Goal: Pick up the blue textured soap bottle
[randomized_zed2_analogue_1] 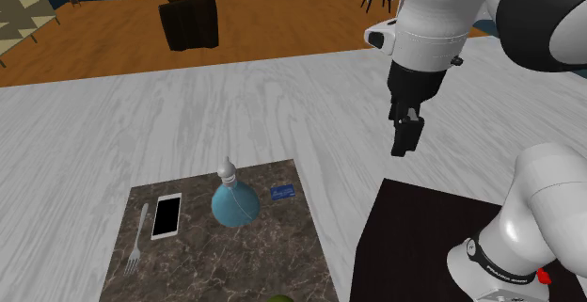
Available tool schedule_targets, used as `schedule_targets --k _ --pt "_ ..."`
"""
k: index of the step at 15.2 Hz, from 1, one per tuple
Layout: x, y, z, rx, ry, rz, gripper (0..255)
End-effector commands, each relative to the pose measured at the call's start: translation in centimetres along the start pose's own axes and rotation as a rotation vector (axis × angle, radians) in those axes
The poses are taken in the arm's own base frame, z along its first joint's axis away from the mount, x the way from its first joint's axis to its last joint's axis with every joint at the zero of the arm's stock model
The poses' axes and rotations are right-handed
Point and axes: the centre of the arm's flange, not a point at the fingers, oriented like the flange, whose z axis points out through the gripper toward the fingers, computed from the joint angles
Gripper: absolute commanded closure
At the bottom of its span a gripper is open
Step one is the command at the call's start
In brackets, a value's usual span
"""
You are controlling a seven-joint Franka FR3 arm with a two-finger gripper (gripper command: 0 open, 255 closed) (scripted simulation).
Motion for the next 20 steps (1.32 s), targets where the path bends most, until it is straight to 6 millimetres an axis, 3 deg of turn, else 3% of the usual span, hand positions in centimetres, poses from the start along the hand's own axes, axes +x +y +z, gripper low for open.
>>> schedule_targets --k 1,10,20 --pt "0.0 0.0 0.0 0.0 0.0 0.0 0" --pt "8.2 3.0 7.1 0.115 0.089 -0.069 0" --pt "18.3 4.8 14.5 0.243 0.187 -0.145 0"
